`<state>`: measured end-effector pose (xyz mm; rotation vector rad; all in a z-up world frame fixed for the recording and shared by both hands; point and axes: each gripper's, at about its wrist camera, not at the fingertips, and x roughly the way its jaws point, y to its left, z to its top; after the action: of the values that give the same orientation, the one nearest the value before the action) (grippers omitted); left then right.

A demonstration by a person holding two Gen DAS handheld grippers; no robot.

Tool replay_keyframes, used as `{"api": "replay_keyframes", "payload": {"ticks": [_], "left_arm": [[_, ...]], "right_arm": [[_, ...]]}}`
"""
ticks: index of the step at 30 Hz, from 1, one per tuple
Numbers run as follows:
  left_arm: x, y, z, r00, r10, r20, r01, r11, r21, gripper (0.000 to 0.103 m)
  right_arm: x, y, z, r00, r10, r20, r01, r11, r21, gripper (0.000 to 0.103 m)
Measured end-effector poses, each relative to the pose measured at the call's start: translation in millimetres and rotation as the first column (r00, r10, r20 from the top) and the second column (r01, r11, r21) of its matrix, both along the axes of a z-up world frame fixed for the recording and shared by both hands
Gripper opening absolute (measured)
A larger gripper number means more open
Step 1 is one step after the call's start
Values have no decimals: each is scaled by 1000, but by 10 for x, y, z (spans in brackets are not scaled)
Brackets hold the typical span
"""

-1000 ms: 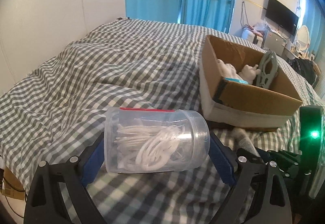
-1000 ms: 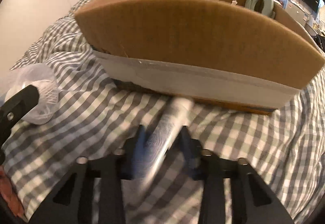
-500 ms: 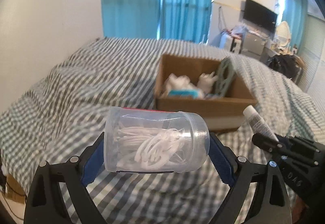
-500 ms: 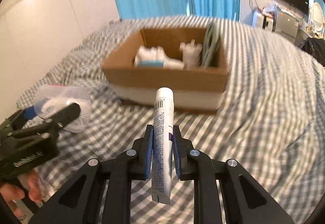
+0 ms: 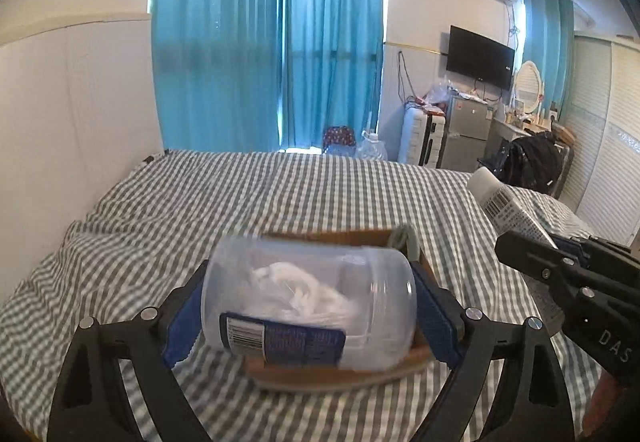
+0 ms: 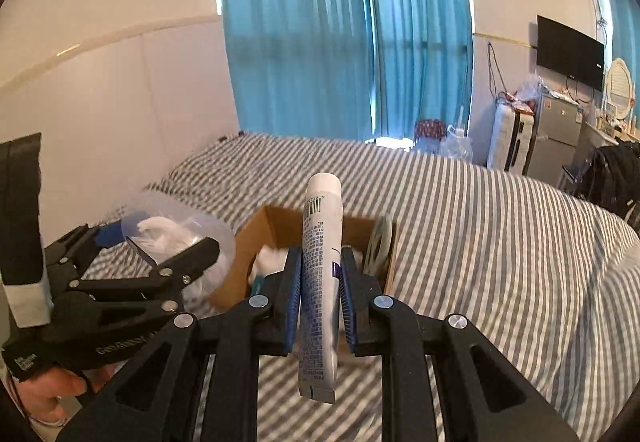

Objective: Organize objects
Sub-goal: 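Lower jar and tube into the box and release both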

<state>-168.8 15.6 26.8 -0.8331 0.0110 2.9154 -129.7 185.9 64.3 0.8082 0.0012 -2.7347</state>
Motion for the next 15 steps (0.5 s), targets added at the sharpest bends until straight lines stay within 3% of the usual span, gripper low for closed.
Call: {"api": "replay_keyframes", "payload": {"ticks": [7, 15], "left_arm": [[-627, 51, -247, 999, -3, 41, 4, 1000, -16, 92], [-985, 81, -732, 992, 3, 124, 2, 999, -35, 92]], "right_arm": [[-598, 19, -42, 1000, 3, 9, -3, 1000, 3, 17], [-1151, 26, -599, 994, 2, 113, -3, 1000, 1, 17]]}}
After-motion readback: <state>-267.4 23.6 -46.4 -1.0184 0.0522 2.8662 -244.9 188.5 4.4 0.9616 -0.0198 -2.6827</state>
